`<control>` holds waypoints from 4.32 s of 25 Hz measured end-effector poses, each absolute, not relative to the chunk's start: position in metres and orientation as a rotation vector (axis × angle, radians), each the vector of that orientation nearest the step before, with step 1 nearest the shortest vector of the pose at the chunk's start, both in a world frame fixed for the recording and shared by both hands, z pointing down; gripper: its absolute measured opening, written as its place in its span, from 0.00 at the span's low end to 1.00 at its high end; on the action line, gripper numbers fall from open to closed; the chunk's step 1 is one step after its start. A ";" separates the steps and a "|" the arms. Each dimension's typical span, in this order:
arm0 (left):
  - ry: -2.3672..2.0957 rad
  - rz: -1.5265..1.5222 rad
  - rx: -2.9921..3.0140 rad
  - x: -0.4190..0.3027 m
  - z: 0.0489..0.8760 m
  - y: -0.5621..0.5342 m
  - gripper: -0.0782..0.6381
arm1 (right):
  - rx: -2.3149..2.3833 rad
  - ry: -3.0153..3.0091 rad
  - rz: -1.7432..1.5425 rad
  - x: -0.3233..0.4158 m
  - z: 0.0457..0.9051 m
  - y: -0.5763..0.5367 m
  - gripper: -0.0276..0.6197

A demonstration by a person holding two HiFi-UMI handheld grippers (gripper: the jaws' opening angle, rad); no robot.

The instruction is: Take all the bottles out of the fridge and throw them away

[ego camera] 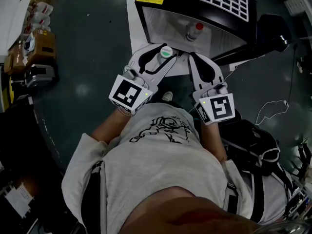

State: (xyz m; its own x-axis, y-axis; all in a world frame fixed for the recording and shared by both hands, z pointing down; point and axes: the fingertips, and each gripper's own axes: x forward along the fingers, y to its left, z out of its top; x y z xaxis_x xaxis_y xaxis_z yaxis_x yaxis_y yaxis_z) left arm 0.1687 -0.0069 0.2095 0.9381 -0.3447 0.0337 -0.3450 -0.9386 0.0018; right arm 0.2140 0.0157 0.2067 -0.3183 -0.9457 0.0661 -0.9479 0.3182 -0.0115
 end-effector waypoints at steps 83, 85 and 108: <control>-0.953 0.068 2.914 -0.149 0.209 -0.087 0.33 | 1.355 -2.752 0.059 -0.110 0.210 -0.088 0.06; -0.959 0.073 2.908 -0.151 0.211 -0.087 0.33 | 1.343 -2.756 0.060 -0.112 0.210 -0.089 0.06; -0.993 0.081 2.951 -0.127 0.212 -0.091 0.33 | 1.244 -2.788 0.061 -0.092 0.206 -0.098 0.06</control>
